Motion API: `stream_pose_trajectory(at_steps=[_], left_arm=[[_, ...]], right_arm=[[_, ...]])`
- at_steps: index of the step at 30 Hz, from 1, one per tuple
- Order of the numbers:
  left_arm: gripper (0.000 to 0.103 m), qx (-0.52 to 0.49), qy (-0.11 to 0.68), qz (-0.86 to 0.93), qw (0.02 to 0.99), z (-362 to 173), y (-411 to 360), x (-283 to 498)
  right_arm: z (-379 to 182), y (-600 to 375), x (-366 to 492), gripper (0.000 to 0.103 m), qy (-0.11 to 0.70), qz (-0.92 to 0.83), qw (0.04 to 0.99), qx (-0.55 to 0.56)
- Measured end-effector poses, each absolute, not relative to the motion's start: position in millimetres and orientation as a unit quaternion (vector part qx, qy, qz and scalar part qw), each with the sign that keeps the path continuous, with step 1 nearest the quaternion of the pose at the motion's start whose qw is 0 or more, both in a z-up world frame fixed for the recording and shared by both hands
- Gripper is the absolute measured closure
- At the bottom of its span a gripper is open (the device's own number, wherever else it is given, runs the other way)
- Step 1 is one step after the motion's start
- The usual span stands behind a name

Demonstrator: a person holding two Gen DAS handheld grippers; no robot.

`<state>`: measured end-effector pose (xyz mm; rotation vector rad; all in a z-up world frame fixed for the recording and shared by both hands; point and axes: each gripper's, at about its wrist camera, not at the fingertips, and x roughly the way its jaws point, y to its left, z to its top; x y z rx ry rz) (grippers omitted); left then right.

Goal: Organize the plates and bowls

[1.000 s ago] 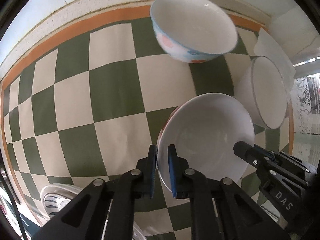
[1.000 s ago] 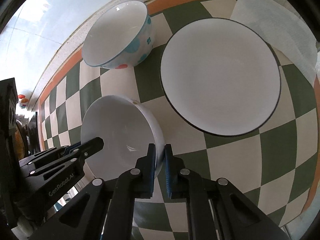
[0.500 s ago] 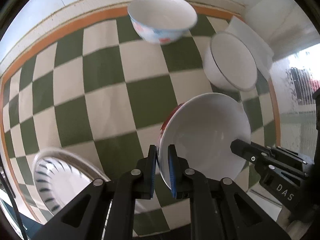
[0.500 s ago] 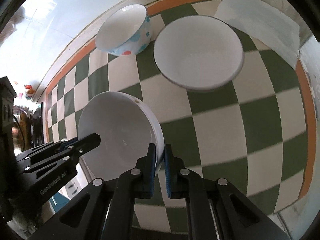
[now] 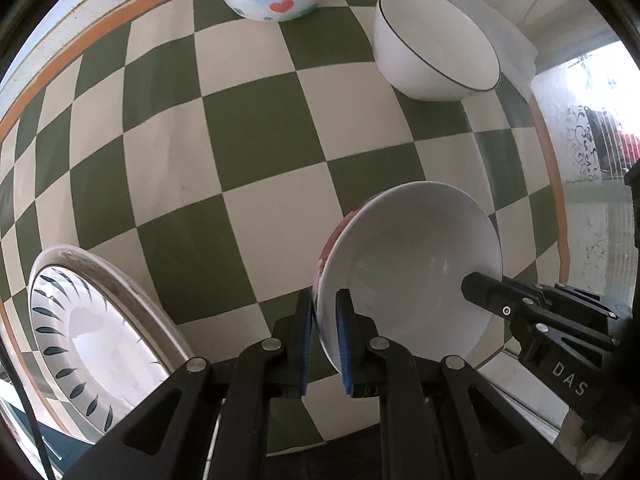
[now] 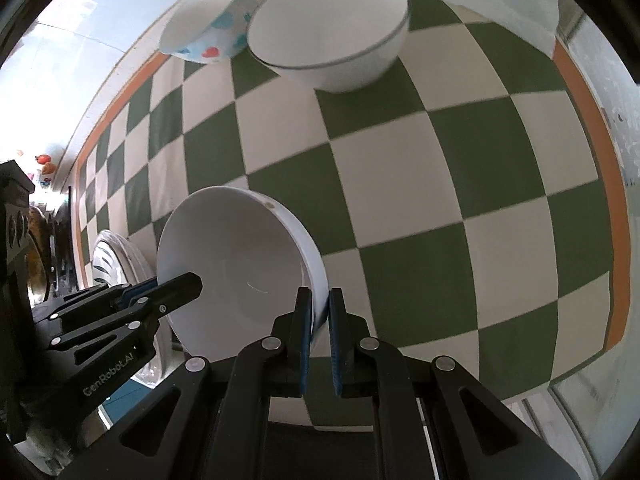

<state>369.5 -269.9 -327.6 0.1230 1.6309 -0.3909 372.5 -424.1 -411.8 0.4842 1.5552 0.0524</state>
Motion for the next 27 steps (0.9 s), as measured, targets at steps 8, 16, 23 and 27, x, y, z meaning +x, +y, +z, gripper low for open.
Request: stream_pose_trajectory(at_steps=[8,16,23,27], left_arm=[[0.093,0.069,0.732,-0.175,0.655,-339,-280,366],[0.092,0.066,0.745,-0.160,0.644,-331,-279,372],[0.077,0.034,0.721,-0.136,0.679,-278,-273,413],[0.077,0.020,0.721,-0.142,0.678,-280,-288,455]], right_arm=[[-423,-430,368,0.093,0.708,0.015,0.672,0.219],[-427,-432,375,0.093,0.722,0.021,0.655,0.222],[-383,-466,388,0.084,0.712,0.024,0.660,0.239],[-358,-502,422,0.069,0.687,0.016,0.682,0.248]])
